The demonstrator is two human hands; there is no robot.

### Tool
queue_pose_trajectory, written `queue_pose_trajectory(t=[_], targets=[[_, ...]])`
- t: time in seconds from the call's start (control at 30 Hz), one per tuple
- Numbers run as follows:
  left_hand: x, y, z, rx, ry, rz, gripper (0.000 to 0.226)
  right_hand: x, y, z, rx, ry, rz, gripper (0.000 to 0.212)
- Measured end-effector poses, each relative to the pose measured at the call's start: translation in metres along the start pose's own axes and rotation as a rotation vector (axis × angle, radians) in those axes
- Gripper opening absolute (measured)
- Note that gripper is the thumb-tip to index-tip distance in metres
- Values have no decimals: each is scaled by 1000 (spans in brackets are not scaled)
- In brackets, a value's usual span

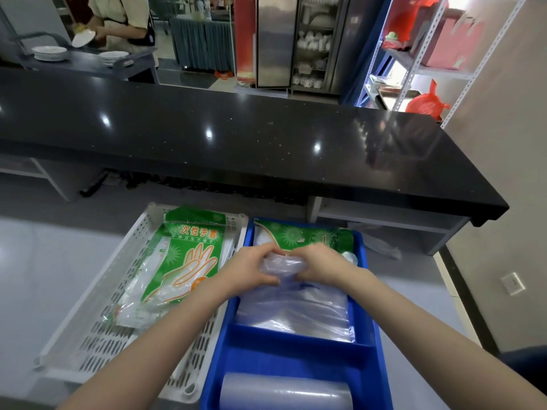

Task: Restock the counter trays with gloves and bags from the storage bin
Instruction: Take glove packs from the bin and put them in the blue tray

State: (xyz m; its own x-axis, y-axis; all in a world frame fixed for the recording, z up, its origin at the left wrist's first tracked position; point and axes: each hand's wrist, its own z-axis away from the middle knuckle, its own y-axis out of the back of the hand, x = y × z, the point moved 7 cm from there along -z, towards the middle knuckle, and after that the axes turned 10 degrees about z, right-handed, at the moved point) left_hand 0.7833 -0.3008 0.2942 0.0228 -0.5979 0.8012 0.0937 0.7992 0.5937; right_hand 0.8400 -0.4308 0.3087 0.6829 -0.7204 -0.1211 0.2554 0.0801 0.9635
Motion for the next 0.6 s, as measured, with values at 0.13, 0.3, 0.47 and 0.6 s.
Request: queue_pose_trajectory(t=[0.13, 0.3, 0.47, 0.6], targets=[[0, 10, 4, -4, -51, -27, 79, 9, 14, -2, 68, -43, -32, 17], [-6, 50, 16, 197, -86, -8, 79, 16, 38, -6, 155, -93, -41, 24], [-47, 91, 45, 308, 49, 21, 70, 1, 45, -20, 183, -65, -31, 13], [-90, 115, 74, 430, 265, -226, 63, -26, 46, -39, 226, -38, 50, 10]])
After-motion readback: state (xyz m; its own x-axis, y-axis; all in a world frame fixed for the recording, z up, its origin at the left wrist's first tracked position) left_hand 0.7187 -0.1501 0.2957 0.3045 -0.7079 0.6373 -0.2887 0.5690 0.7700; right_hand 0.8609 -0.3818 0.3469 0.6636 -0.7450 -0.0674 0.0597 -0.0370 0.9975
